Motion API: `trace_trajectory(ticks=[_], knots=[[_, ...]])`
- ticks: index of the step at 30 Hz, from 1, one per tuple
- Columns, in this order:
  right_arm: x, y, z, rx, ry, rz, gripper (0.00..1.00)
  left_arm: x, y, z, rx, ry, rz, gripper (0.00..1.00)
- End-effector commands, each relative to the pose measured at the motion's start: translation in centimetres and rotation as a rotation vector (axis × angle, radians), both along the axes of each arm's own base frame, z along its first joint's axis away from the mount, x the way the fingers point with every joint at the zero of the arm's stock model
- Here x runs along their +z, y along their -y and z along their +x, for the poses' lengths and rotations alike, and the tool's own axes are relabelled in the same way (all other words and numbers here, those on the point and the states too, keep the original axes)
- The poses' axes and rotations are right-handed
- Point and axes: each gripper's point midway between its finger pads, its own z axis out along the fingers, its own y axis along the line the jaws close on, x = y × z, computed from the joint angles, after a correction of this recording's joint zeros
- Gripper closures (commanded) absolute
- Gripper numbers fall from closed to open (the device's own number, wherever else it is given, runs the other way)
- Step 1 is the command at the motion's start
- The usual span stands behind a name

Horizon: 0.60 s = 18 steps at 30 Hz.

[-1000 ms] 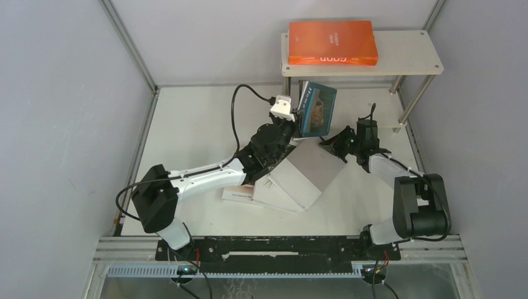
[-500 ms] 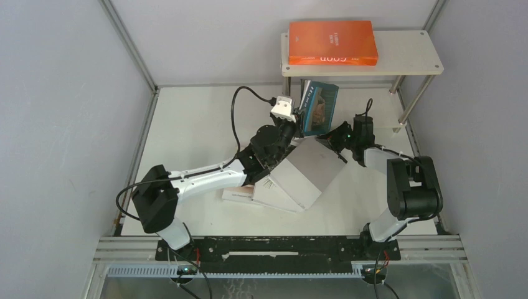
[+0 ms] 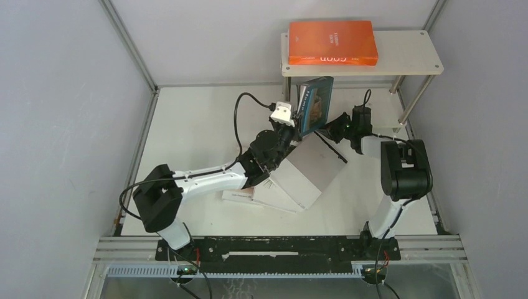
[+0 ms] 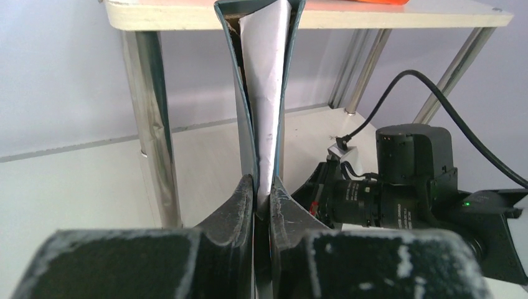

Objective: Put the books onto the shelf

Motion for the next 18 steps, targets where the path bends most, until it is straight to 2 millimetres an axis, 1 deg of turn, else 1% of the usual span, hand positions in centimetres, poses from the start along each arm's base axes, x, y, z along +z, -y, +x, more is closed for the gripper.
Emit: trace_trajectory(ticks=[1, 5, 8, 14, 18], knots=[[2.1, 0.3, 3.0, 0.003, 0.100, 0.007, 1.00, -0.5, 0.9, -0.5, -0.030, 0.029, -0.016, 1.00], [2.3, 0.6, 4.4, 0.006, 0.112, 0.003, 1.00, -2.1, 1.5, -0.1, -0.030, 0.017, 0.017, 1.00], [1.8, 0.9, 5.5, 0.012, 0.104, 0.003, 1.00, -3.5, 1.8, 0.2, -0.025, 0.001, 0.040, 1.00], [1.0, 0.5, 7.0, 0.032, 0.095, 0.015, 1.00, -7.2, 2.2, 0.8, -0.005, -0.044, 0.080, 0.98], [0.7, 0.5, 7.7, 0.042, 0.093, 0.010, 1.00, -8.7, 2.2, 1.2, 0.021, -0.062, 0.101, 0.94]])
